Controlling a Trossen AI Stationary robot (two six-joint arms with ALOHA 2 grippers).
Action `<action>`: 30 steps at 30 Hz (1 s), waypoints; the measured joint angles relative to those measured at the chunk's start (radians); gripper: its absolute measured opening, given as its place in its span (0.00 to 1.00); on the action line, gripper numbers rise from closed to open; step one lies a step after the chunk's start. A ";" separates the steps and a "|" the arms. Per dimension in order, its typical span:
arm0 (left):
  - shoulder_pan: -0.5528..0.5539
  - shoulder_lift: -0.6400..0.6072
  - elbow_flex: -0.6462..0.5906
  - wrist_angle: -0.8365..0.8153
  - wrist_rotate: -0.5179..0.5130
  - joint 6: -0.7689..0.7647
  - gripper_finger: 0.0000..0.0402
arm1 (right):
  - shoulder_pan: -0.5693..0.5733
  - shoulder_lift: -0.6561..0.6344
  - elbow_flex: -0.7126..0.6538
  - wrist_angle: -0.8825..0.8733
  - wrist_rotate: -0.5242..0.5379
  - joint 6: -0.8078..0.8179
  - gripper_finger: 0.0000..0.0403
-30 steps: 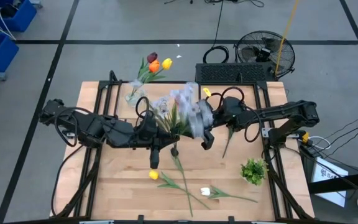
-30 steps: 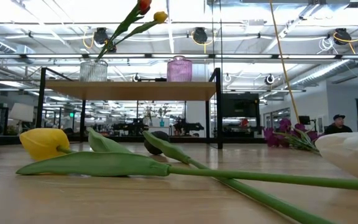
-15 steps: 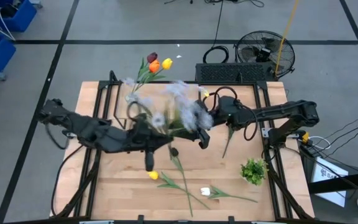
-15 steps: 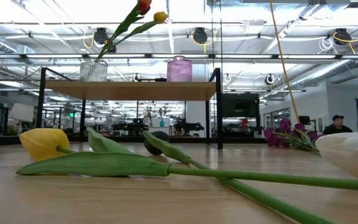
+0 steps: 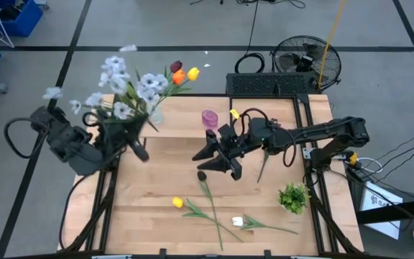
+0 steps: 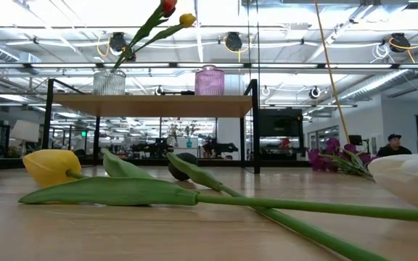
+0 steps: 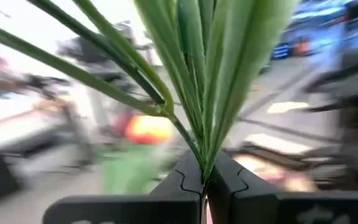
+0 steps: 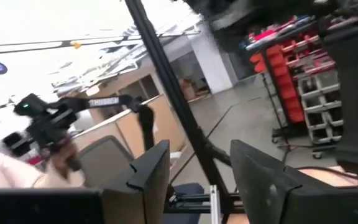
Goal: Pick and place flowers into a vace then onto a shelf
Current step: Put the white flowers into the transparent vase on the shelf
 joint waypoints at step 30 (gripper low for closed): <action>0.304 -0.194 -0.448 -0.745 -0.151 -1.222 0.02 | 0.013 0.000 0.000 0.001 0.006 -0.007 0.39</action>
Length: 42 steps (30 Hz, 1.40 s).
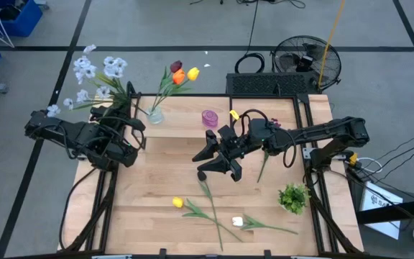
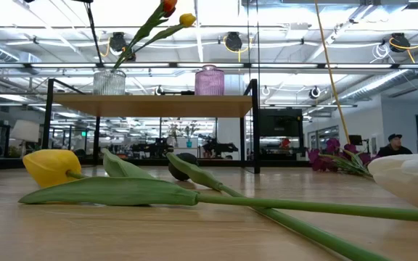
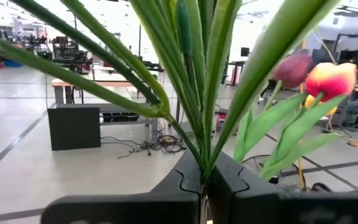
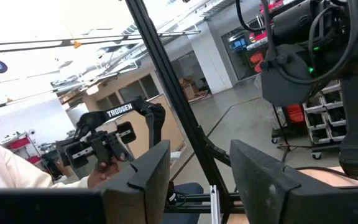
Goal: Pick and place flowers into a vace then onto a shelf
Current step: Put the white flowers into the transparent vase on the shelf
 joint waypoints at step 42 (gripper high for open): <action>0.227 0.059 0.001 0.335 0.173 0.258 0.07 | 0.000 -0.001 0.001 -0.008 0.000 -0.003 0.40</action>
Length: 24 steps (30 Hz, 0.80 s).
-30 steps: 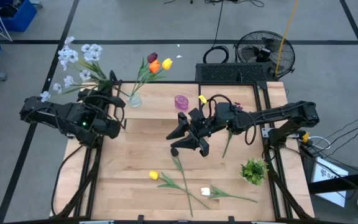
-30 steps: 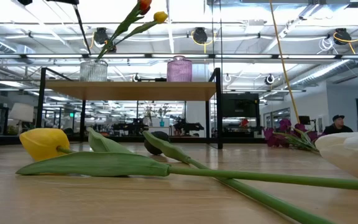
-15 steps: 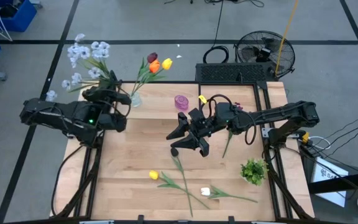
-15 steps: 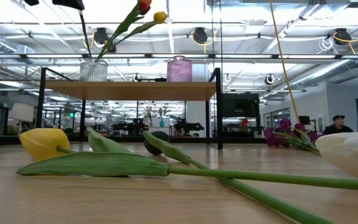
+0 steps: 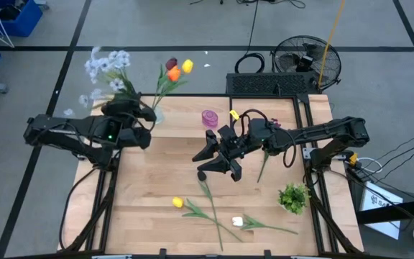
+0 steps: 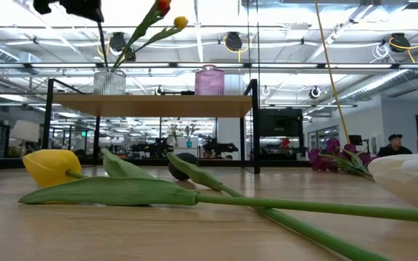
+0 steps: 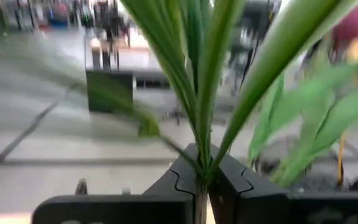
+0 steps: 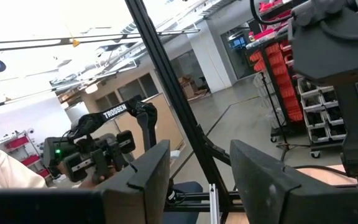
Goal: Pick and place flowers into a vace then onto a shelf
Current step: Put the white flowers into the transparent vase on the shelf
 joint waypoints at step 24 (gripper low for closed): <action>0.241 0.030 0.000 0.244 0.465 0.499 0.11 | 0.000 0.000 0.000 0.000 -0.001 -0.013 0.39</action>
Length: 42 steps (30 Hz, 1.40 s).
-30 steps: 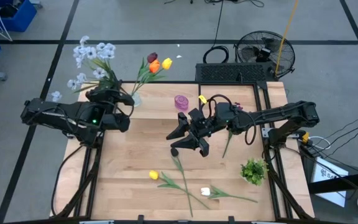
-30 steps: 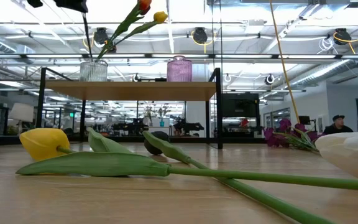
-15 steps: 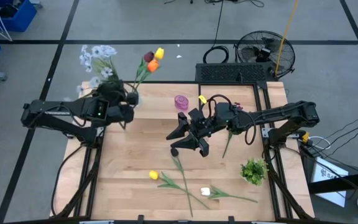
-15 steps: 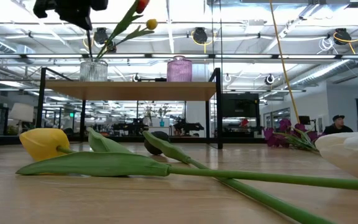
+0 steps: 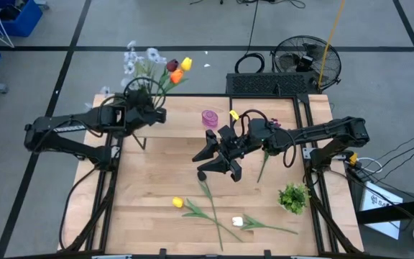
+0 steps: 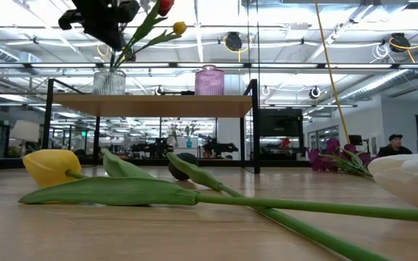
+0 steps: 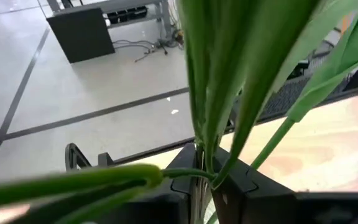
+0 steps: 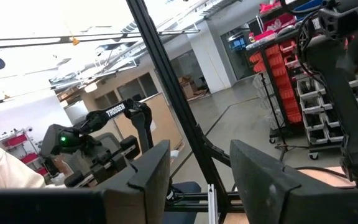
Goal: Pick and place flowers into a vace then onto a shelf
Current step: Put the white flowers into the transparent vase on the shelf, then put the violet flowers into the violet vase on the shelf
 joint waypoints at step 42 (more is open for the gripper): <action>0.038 -0.228 0.000 0.130 0.496 0.158 0.46 | 0.000 0.000 0.000 -0.007 -0.003 -0.043 0.39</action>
